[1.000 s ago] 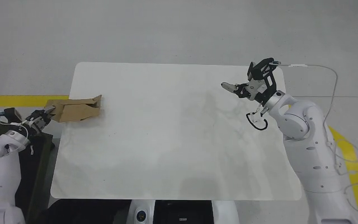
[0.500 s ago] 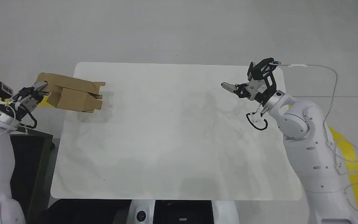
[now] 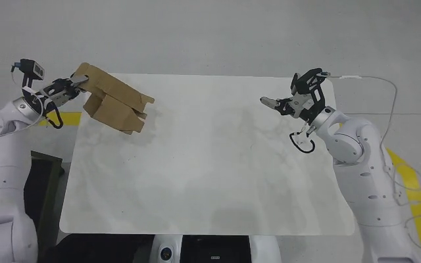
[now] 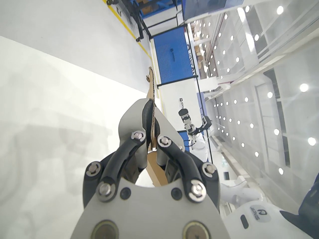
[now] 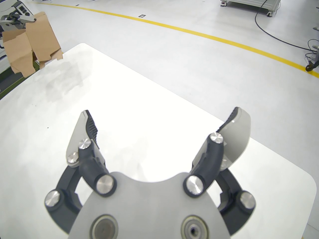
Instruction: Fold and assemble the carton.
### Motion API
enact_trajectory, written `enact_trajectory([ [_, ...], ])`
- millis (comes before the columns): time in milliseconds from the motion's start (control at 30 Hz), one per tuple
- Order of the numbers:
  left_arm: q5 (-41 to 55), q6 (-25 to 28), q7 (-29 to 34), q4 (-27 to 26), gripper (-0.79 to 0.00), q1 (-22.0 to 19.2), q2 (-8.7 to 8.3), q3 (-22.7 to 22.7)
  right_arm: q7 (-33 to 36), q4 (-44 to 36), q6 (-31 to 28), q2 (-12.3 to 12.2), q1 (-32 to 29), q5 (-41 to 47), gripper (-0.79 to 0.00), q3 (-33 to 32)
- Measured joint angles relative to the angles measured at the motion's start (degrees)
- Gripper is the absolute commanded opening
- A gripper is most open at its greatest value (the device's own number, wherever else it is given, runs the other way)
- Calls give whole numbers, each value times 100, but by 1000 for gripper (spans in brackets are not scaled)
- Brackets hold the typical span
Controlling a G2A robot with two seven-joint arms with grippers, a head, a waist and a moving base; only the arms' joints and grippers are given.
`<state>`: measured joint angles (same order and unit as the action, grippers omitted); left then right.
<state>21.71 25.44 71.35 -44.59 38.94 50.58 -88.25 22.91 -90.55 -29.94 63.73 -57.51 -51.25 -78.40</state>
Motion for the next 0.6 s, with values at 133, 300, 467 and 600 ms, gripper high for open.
enact_trajectory([
  [133,254,-4,268,-194,-785,-34,112,367,0,0,0,0,0,0,0,0],
  [300,367,167,559,-599,-785,-51,239,849,0,0,0,0,0,0,0,0],
  [467,402,148,602,-1090,-785,-82,327,1288,0,0,0,0,0,0,0,0],
  [600,405,142,608,-1357,-785,-112,366,1610,0,0,0,0,0,0,0,0],
])
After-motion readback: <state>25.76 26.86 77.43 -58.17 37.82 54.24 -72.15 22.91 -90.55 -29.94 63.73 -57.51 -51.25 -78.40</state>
